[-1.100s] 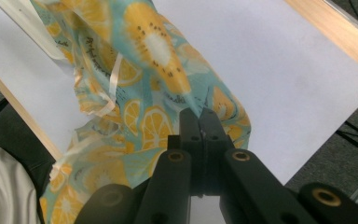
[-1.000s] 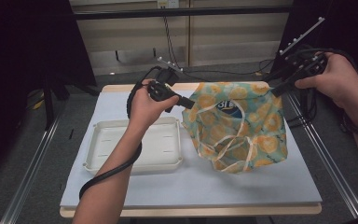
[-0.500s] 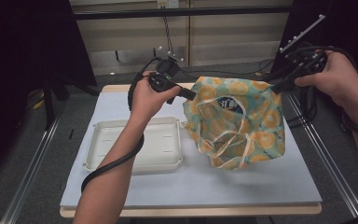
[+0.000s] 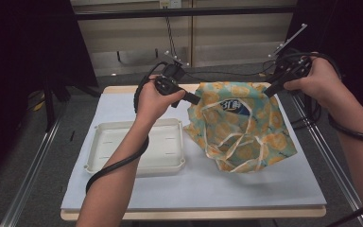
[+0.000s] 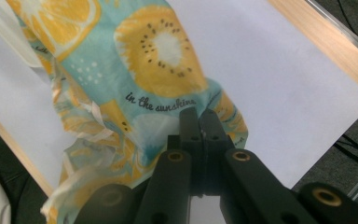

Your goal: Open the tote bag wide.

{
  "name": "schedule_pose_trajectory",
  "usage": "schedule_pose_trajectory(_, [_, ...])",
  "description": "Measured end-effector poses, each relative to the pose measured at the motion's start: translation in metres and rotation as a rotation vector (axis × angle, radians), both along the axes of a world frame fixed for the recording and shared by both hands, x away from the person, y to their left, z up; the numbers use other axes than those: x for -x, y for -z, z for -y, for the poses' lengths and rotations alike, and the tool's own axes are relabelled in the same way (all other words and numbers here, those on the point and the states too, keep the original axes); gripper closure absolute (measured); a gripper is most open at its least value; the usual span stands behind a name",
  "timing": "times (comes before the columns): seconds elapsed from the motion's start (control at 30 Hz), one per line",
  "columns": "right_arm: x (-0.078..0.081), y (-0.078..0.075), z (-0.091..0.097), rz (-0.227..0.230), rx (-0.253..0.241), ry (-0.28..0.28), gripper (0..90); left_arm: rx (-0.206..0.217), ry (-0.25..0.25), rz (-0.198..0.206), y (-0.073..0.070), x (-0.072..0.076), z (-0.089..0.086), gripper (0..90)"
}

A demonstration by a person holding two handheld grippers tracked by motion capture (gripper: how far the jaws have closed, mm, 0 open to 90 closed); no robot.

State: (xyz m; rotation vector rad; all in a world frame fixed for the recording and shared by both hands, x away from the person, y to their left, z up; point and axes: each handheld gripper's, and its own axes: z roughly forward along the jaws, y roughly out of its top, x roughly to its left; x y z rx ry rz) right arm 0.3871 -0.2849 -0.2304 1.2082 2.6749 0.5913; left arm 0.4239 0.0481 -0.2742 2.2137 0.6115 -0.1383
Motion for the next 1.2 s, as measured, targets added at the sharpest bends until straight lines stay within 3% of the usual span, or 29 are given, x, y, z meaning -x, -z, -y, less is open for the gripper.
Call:
schedule_pose_trajectory(0.07, [0.0, 0.003, -0.003, -0.014, -0.002, -0.003, 90.0, 0.021, -0.002, -0.009, 0.0, 0.002, 0.0, 78.4])
schedule_pose_trajectory(0.13, [0.0, 0.004, -0.004, -0.012, -0.002, -0.008, 90.0, 0.032, -0.001, 0.003, -0.001, 0.002, 0.001, 66.6])
schedule_pose_trajectory(0.2, [-0.001, 0.004, -0.006, -0.01, 0.001, -0.009, 90.0, 0.031, -0.013, 0.043, -0.005, 0.002, 0.002, 52.3])
schedule_pose_trajectory(0.33, [-0.002, 0.003, -0.009, -0.005, 0.005, -0.014, 90.0, 0.08, -0.02, 0.094, -0.011, 0.0, 0.007, 42.3])
schedule_pose_trajectory(0.4, [-0.002, 0.002, -0.011, -0.002, 0.005, -0.011, 90.0, 0.071, -0.023, 0.101, -0.012, -0.002, 0.01, 47.4])
schedule_pose_trajectory(0.47, [-0.003, 0.003, -0.013, -0.004, 0.007, -0.012, 90.0, 0.102, -0.02, 0.096, -0.013, -0.004, 0.012, 56.6])
schedule_pose_trajectory(0.53, [-0.005, 0.004, -0.014, -0.004, 0.008, -0.024, 90.0, 0.116, -0.025, 0.073, -0.015, -0.005, 0.013, 70.0])
schedule_pose_trajectory(0.57, [-0.005, 0.005, -0.015, -0.004, 0.005, -0.024, 90.0, 0.13, -0.028, 0.055, -0.017, -0.005, 0.013, 81.3])
schedule_pose_trajectory(0.6, [-0.006, 0.006, -0.016, -0.011, 0.002, -0.023, 90.0, 0.129, -0.046, 0.072, -0.019, -0.005, 0.013, 87.0])
schedule_pose_trajectory(0.63, [-0.006, 0.007, -0.017, -0.011, 0.001, -0.027, 90.0, 0.148, -0.044, 0.089, -0.022, -0.006, 0.014, 88.7])
schedule_pose_trajectory(0.67, [-0.007, 0.008, -0.017, -0.012, 0.005, -0.023, 90.0, 0.172, -0.046, 0.077, -0.024, -0.006, 0.015, 90.0])
schedule_pose_trajectory(0.83, [-0.009, 0.012, -0.019, -0.023, 0.005, -0.044, 90.0, 0.106, -0.111, 0.103, -0.029, -0.012, 0.023, 90.0])
schedule_pose_trajectory(0.9, [-0.01, 0.014, -0.019, -0.027, -0.003, -0.052, 90.0, 0.061, -0.116, 0.066, -0.024, -0.017, 0.028, 90.0])
schedule_pose_trajectory(1.03, [-0.01, 0.015, -0.019, -0.027, 0.001, -0.046, 86.0, 0.045, -0.116, 0.022, -0.017, -0.023, 0.033, 90.0])
schedule_pose_trajectory(1.2, [-0.005, 0.008, -0.014, -0.018, 0.011, -0.027, 77.1, 0.018, -0.115, 0.019, -0.019, -0.023, 0.032, 90.0])
